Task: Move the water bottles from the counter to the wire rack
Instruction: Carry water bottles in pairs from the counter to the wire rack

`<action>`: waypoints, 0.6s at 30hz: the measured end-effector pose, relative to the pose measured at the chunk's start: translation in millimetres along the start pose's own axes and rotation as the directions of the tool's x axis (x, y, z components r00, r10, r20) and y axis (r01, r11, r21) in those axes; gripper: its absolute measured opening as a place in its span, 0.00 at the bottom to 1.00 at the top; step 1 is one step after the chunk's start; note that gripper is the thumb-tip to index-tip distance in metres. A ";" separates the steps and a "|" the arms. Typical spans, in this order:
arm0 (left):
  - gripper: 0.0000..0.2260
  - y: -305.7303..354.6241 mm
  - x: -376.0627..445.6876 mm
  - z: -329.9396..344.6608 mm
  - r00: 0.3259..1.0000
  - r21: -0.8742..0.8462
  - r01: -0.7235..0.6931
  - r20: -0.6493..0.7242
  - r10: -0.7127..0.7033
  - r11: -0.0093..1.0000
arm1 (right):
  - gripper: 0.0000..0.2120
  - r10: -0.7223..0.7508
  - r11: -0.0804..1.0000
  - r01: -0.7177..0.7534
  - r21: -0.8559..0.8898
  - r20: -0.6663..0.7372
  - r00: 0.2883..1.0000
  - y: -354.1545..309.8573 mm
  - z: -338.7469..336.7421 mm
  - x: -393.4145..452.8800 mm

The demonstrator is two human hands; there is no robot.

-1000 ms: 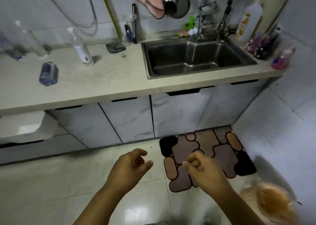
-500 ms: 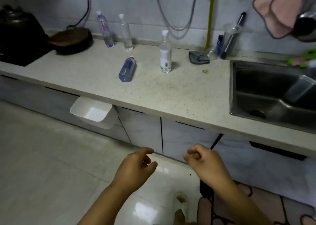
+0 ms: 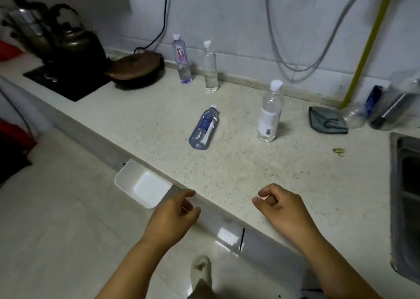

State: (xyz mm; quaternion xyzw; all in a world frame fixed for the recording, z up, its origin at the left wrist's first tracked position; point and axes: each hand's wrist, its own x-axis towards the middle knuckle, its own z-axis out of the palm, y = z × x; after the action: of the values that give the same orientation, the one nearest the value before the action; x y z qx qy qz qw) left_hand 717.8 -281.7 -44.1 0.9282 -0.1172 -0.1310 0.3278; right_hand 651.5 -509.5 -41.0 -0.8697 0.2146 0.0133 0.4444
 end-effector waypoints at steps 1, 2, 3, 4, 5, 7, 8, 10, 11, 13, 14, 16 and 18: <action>0.18 -2.7 19.2 -3.5 1.000 0.000 0.008 -0.010 -0.008 1.000 | 0.13 0.010 1.000 -0.010 -0.001 -0.011 1.000 -2.9 -0.2 15.0; 0.18 -4.8 38.7 -6.9 1.000 0.005 0.016 -0.011 -0.016 1.000 | 0.14 0.022 1.000 -0.022 -0.001 -0.025 0.999 -6.2 -0.3 29.9; 0.18 -6.8 61.2 -10.4 1.000 0.017 0.013 -0.006 -0.013 1.000 | 0.15 0.038 0.999 -0.038 0.005 -0.043 0.998 -10.0 0.6 46.0; 0.19 -8.2 84.9 -14.4 1.000 0.031 0.006 0.001 -0.006 1.000 | 0.16 0.059 0.998 -0.058 0.017 -0.059 0.996 -15.0 2.2 61.7; 0.19 -8.4 105.1 -18.6 1.000 0.038 0.001 0.008 -0.001 0.999 | 0.16 0.080 0.997 -0.079 0.026 -0.070 0.994 -20.7 3.8 73.3; 0.20 -8.6 154.8 -27.5 0.999 0.049 -0.018 0.047 0.015 0.999 | 0.16 0.130 0.991 -0.126 0.042 -0.104 0.986 -31.2 8.8 103.4; 0.21 -8.6 178.9 -31.1 0.997 0.064 -0.037 0.071 0.032 0.997 | 0.16 0.151 0.988 -0.147 0.042 -0.124 0.981 -35.8 11.4 117.5; 0.22 -7.7 222.5 -35.0 0.991 0.094 -0.083 0.116 0.072 0.992 | 0.16 0.192 0.981 -0.187 0.045 -0.149 0.970 -45.7 16.2 140.7; 0.22 -6.2 245.2 -35.7 0.986 0.105 -0.105 0.138 0.090 0.989 | 0.16 0.216 0.976 -0.210 0.051 -0.162 0.963 -49.3 18.1 153.1; 0.23 -4.6 283.9 -32.8 0.977 0.156 -0.137 0.184 0.107 0.978 | 0.15 0.263 0.965 -0.255 0.065 -0.190 0.946 -54.2 19.7 173.1; 0.24 -3.9 300.6 -29.4 0.972 0.191 -0.152 0.205 0.112 0.970 | 0.15 0.282 0.959 -0.272 0.077 -0.207 0.937 -55.4 19.7 180.5; 0.25 -2.6 322.7 -22.6 0.964 0.239 -0.180 0.236 0.122 0.954 | 0.16 0.308 0.951 -0.297 0.085 -0.232 0.923 -55.0 18.4 188.0; 0.28 -3.0 341.4 -12.9 0.954 0.238 -0.184 0.277 0.115 0.954 | 0.16 0.345 0.939 -0.335 0.082 -0.252 0.904 -52.1 17.8 195.1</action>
State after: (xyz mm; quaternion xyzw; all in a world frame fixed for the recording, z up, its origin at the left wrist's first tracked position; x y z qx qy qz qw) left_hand 1042.6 -375.6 -93.1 0.9264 -0.2458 -0.2096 0.1934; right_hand 851.6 -539.3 -53.5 -0.8046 0.4200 -0.0289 0.4187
